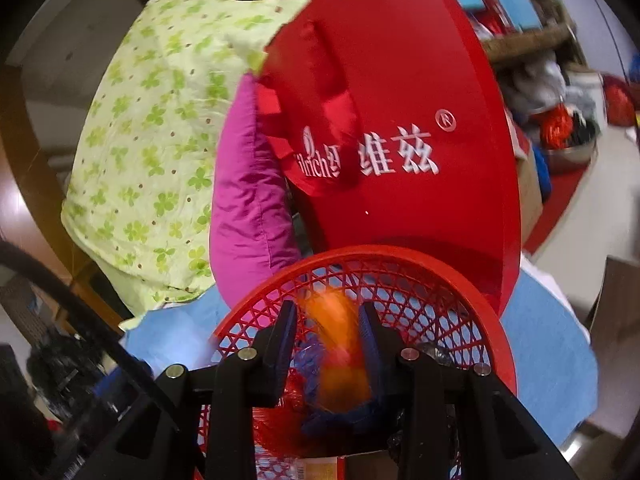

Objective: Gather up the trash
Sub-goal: 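Open the right tool over the basket while the left tool drops the mask in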

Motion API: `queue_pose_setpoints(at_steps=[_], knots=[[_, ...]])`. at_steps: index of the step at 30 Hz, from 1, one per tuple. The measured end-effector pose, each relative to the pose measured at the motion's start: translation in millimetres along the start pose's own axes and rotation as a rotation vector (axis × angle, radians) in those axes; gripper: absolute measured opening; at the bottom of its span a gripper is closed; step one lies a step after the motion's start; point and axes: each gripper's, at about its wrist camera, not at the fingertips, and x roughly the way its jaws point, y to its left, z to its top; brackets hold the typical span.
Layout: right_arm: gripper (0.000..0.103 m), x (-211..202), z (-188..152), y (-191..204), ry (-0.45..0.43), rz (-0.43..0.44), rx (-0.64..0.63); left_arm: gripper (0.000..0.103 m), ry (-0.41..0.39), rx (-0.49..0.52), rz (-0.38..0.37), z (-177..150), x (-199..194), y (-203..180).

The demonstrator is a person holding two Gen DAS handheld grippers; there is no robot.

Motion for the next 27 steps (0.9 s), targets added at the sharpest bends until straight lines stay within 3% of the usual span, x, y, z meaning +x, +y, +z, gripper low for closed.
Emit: queue_pose_setpoints(at_steps=[2,12,16,19,27], knots=[[0.067,-5,-1,0,-0.023,0.015,0.014,0.073,0.001,0.005,0.009,-2,-1,1],[0.067,-58,-20,40,-0.195,-0.022,-0.168,0.088,-0.017,0.062,0.182,5,-34,20],[0.068,-90,-41,60,-0.196,-0.028,-0.224,0.089,-0.035,0.102,0.237,11,-56,26],[0.070,-109,-56,75,-0.177,-0.053,-0.281,0.097,-0.054,0.108,0.272,13,-74,31],[0.071,-162,-76,106,-0.140,-0.069,-0.349,0.097,-0.091,0.120,0.327,14,-125,29]])
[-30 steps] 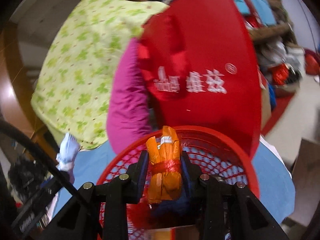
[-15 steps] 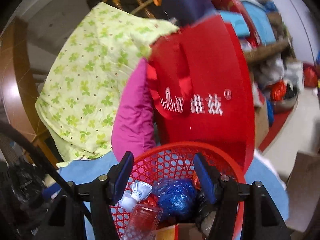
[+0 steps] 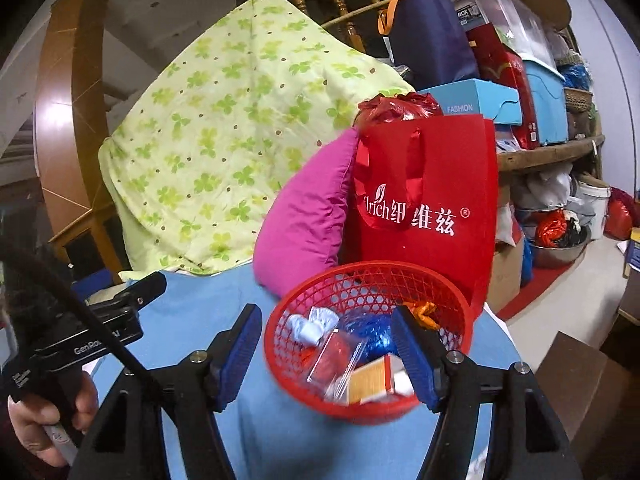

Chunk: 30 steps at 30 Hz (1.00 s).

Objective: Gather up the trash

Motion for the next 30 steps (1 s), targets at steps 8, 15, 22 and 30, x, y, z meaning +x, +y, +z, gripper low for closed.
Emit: queue_pose_setpoints(at_steps=[8,15,22,30], knots=[[0.073,-33,2,10,-0.018,-0.015,-0.035,0.101,-0.028,-0.045,0.036,-7,-50,6],[0.073,-18,20,-1,-0.058,-0.004,0.028,0.103,0.021,-0.070,-0.023,-24,-67,3],[0.074,-38,13,12,-0.024,0.021,-0.016,0.103,0.035,-0.083,0.028,-25,-84,7],[0.076,-67,3,37,0.005,0.029,-0.103,0.103,0.026,-0.093,0.086,-25,-103,15]])
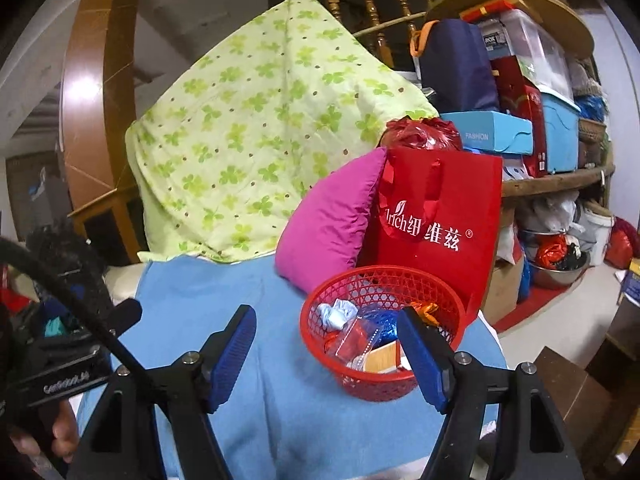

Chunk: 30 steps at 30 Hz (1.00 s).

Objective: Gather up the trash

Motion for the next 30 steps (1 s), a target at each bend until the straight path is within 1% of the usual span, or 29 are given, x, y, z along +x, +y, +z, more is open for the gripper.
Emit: queue_pose_setpoints(at_steps=[5,8,12,17,24,30], knots=[[0.076,-13,-1,3,0.026,0.010,0.012,0.103,-0.007,-0.007,0.014,1,-11,6],[0.076,-19,-1,6,0.027,-0.005,-0.003,0.103,-0.017,-0.005,0.015,2,-18,6],[0.076,-25,-1,6,0.028,-0.012,-0.003,0.103,-0.033,0.019,0.014,2,-27,0],[0.076,-24,-1,7,0.027,-0.010,-0.001,0.103,-0.050,0.033,0.007,5,-33,-4],[0.076,-25,-2,16,0.029,-0.007,-0.016,0.103,-0.059,0.024,0.009,5,-34,-1],[0.076,-7,-5,33,0.060,0.012,-0.033,0.103,-0.060,0.000,0.010,1,-27,11]])
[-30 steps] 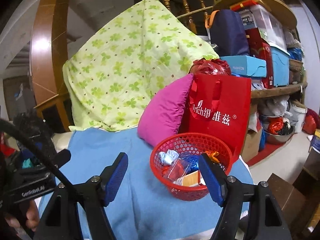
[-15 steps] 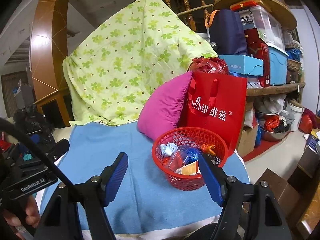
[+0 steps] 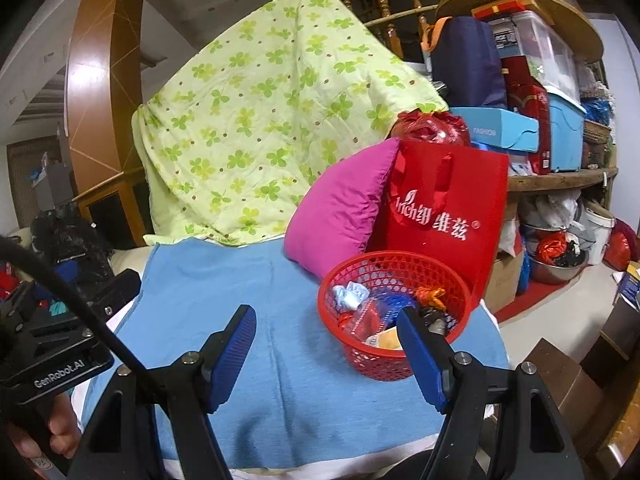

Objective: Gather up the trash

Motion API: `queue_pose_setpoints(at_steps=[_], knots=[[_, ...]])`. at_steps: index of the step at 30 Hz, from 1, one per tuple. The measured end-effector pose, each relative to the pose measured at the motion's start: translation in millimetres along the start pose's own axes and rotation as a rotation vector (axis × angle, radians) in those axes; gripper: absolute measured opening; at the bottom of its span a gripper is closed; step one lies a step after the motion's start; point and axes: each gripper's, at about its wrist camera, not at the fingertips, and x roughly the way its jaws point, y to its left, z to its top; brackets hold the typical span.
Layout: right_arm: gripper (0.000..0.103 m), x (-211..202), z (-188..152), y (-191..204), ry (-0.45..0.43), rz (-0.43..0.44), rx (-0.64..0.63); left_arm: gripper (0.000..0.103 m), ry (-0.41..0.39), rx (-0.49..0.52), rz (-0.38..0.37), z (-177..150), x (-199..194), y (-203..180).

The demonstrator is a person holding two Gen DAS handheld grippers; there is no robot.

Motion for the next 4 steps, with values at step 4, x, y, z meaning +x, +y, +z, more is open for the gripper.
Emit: queue_pose_setpoints(at_steps=[4], knots=[[0.077,44,-9,25,0.061,0.039,-0.046,0.103,0.037,-0.069,0.034,-12,25,28]])
